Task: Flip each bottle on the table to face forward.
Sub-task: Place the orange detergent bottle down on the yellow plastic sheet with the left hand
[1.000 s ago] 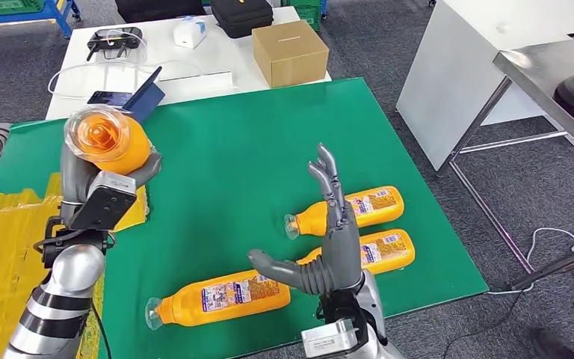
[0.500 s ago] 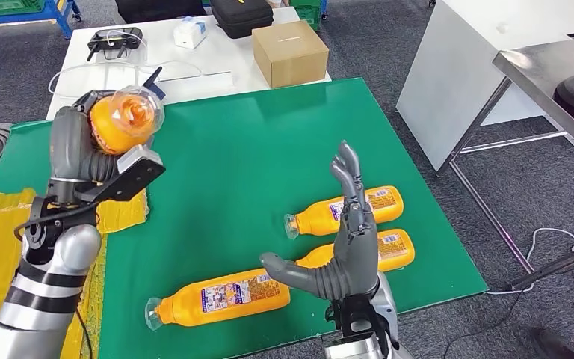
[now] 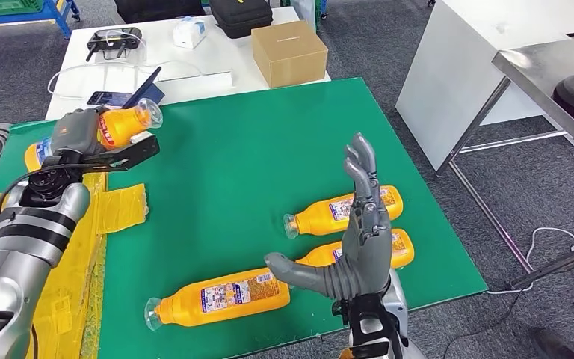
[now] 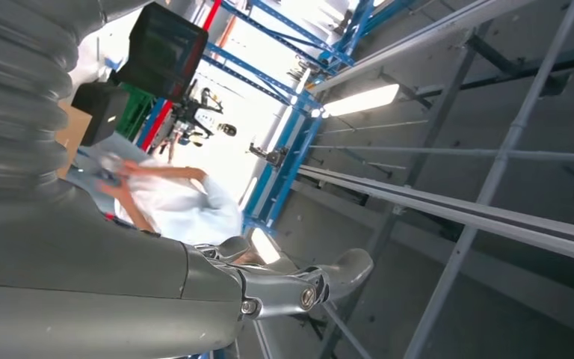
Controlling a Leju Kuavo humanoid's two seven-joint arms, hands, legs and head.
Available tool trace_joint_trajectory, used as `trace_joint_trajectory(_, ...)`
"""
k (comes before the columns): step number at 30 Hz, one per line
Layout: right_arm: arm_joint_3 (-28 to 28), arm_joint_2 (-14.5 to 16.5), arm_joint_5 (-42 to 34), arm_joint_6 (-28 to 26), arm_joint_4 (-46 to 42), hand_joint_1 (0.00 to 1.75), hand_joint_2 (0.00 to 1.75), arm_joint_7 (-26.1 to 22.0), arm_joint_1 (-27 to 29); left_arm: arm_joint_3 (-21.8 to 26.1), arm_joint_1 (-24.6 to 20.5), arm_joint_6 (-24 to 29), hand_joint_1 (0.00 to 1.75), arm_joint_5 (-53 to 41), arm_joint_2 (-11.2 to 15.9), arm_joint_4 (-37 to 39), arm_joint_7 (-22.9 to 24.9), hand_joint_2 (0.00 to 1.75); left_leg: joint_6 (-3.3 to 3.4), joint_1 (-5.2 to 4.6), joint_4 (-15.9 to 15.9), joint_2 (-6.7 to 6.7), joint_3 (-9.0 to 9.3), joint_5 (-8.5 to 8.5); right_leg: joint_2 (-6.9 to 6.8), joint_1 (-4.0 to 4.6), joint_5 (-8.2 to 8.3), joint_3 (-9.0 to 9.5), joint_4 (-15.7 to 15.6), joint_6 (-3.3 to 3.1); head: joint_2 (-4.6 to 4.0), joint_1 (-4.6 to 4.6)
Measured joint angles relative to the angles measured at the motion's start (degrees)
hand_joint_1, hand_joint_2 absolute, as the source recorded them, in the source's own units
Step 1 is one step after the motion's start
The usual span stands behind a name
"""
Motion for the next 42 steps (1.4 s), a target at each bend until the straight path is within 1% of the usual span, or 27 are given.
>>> trace_joint_trajectory(3, 0.0, -0.1, -0.5, 0.9, 0.1, 0.00, 1.75, 1.3, -1.0, -0.3, -2.0, -1.8, 1.75, -0.4, 0.4, 6.2, 0.7, 1.75, 0.00, 0.00, 0.0, -0.01, -0.01, 0.00, -0.01, 0.00, 0.00, 0.00, 0.0, 0.00, 0.00, 0.01)
trace_joint_trajectory(7, 0.0, -0.2, -1.0, 2.0, 0.7, 0.00, 1.75, 2.0, -1.9, -1.0, -3.8, -5.0, 1.75, -0.8, 0.7, 12.3, 0.9, 1.75, 0.00, 0.00, 0.0, -0.02, -0.03, 0.00, -0.01, 0.00, -0.01, -0.01, 0.0, 0.00, 0.00, 0.01)
trace_joint_trajectory(16, 0.0, -0.3, -1.1, 3.2, 2.5, 0.00, 1.75, 2.6, -2.6, -2.4, -4.4, -7.8, 1.75, 0.0, 1.3, 19.2, 0.7, 1.75, 0.00, 0.00, 0.0, -0.03, -0.04, 0.00, -0.01, 0.00, 0.00, 0.00, 0.0, 0.00, 0.00, 0.01)
trace_joint_trajectory(22, 0.0, -0.2, -1.3, 3.8, 3.8, 0.00, 1.75, 3.0, -3.1, -2.6, -3.2, -7.7, 1.75, 0.4, 1.7, 22.2, 1.0, 1.75, 0.00, 0.01, 0.0, -0.03, -0.04, 0.00, -0.02, 0.00, -0.01, -0.01, 0.0, 0.00, 0.00, 0.00)
trace_joint_trajectory(30, 0.0, -0.2, -1.6, 4.4, 5.1, 0.00, 1.75, 3.5, -3.7, -2.7, -0.9, -6.8, 1.75, 1.3, 1.6, 23.9, 1.0, 1.75, 0.00, 0.00, 0.0, -0.04, -0.04, 0.00, -0.03, -0.01, -0.01, -0.01, 0.0, 0.00, 0.00, 0.00)
trace_joint_trajectory(34, 0.0, 0.0, -2.3, 4.8, 5.8, 0.00, 1.75, 3.6, -3.9, -2.6, 1.1, -5.7, 1.75, 1.9, 1.1, 24.5, 1.3, 1.75, 0.00, 0.00, 0.0, -0.03, -0.03, 0.00, -0.02, -0.01, -0.01, -0.01, 0.0, -0.01, 0.00, 0.01)
trace_joint_trajectory(38, -0.1, 0.3, -3.7, 5.2, 6.4, 0.00, 1.75, 3.2, -4.0, -2.6, 2.3, -3.8, 1.75, 2.2, 0.0, 25.2, 1.8, 1.75, -0.01, -0.02, 0.0, -0.08, 0.03, -0.02, -0.05, -0.03, -0.02, 0.06, 0.0, -0.02, 0.00, -0.02)
trace_joint_trajectory(39, -0.1, 0.4, -4.1, 5.4, 6.5, 0.00, 1.75, 3.1, -4.0, -2.6, 2.4, -3.6, 1.36, 2.2, -0.3, 25.3, 1.9, 1.75, -0.01, -0.02, 0.0, -0.10, 0.05, -0.02, -0.05, -0.04, -0.03, 0.07, 0.0, -0.02, 0.00, -0.02)
trace_joint_trajectory(42, -0.1, 0.6, -4.5, 5.7, 6.8, 0.00, 1.75, 3.1, -4.2, -2.5, 2.6, -3.3, 0.05, 2.2, -1.0, 25.6, 2.1, 1.75, -0.01, -0.02, 0.0, -0.16, 0.10, 0.00, -0.06, -0.04, -0.04, 0.13, 0.0, -0.03, 0.00, -0.01)
